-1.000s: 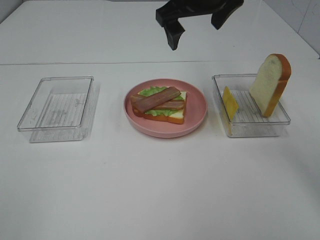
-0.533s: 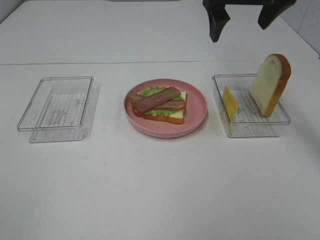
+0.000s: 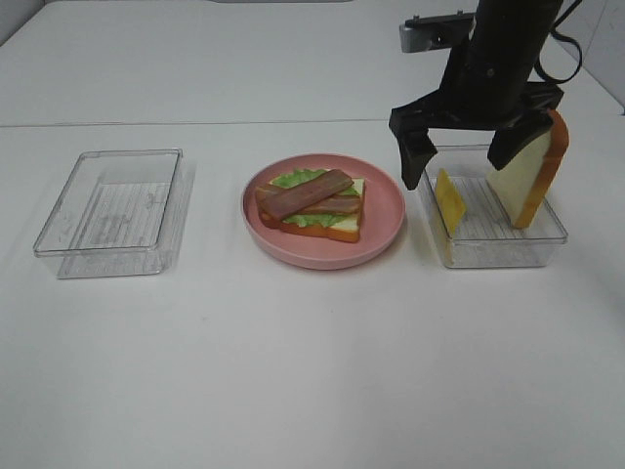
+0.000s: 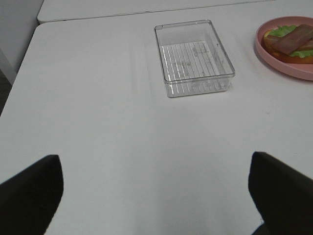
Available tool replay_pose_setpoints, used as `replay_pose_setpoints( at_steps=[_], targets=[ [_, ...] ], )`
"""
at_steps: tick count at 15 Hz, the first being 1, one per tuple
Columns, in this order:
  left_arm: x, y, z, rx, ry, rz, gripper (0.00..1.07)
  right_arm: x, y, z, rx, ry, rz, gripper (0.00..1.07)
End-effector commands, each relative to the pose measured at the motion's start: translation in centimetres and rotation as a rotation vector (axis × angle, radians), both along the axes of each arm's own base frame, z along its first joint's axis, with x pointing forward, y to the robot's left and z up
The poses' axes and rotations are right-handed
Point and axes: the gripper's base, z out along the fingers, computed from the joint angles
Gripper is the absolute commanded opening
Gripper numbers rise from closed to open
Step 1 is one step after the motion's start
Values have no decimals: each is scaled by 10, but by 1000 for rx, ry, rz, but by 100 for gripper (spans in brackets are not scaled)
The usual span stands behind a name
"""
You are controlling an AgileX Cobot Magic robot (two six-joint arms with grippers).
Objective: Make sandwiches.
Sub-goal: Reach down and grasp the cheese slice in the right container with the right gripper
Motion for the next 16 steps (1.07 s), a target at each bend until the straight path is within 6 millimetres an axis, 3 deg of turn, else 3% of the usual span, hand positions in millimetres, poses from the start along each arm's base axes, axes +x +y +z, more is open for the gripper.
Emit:
replay_pose_setpoints(
  at_steps=[1, 3, 7, 14, 16],
  targets=[
    [-2, 0, 0, -8, -16, 0, 95, 5, 1, -19, -1, 22, -6, 98],
    [-2, 0, 0, -8, -16, 0, 95, 13, -8, -44, 10, 82, -36, 98],
    [-2, 0, 0, -8, -16, 0, 95, 19, -19, -49, 94, 88, -53, 98],
    [-2, 0, 0, -8, -16, 0, 95, 22, -18, -62, 102, 109, -60, 95],
    [-2, 0, 0, -8, -16, 0, 95, 21, -18, -62, 102, 111, -60, 82]
  ],
)
